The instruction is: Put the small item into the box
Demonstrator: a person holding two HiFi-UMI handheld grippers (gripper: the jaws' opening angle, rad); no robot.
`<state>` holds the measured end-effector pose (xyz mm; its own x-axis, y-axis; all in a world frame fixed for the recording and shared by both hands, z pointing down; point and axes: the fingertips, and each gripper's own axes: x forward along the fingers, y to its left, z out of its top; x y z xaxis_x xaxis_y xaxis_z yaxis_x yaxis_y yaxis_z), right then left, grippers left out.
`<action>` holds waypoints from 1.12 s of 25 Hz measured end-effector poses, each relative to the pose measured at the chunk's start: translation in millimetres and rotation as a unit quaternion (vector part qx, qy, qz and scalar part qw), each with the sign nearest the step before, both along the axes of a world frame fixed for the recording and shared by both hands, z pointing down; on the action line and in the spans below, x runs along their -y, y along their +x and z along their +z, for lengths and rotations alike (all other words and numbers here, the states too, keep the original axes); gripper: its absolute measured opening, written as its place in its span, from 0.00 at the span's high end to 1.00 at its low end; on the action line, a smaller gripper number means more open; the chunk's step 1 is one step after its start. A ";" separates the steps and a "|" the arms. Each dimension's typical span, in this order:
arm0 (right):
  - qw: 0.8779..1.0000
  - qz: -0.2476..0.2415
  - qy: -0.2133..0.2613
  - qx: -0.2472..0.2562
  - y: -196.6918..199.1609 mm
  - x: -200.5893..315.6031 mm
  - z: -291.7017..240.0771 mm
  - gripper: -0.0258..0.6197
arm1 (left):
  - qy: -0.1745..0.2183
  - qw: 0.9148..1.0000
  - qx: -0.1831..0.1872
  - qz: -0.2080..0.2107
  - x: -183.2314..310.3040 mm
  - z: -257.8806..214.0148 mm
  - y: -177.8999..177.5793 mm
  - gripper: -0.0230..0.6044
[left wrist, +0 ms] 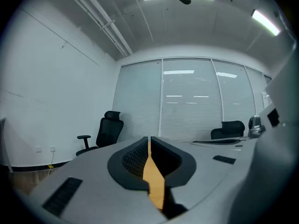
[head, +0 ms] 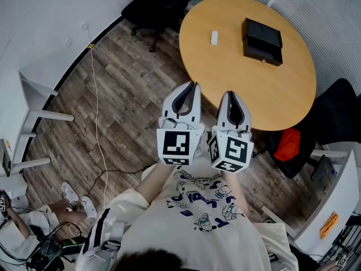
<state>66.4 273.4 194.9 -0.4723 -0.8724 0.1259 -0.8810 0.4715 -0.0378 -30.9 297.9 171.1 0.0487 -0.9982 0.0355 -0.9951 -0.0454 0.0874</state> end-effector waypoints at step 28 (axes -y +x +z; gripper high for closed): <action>0.999 0.021 -0.028 0.013 -30.3 46.5 23.7 0.89 | -0.018 1.000 -0.008 0.014 45.1 20.4 -35.5 0.92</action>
<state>36.1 226.9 218.6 -0.4394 -0.8833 0.1635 -0.8983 0.4309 -0.0862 -66.3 252.7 191.5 0.0780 -0.9945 0.0705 -0.9919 -0.0703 0.1061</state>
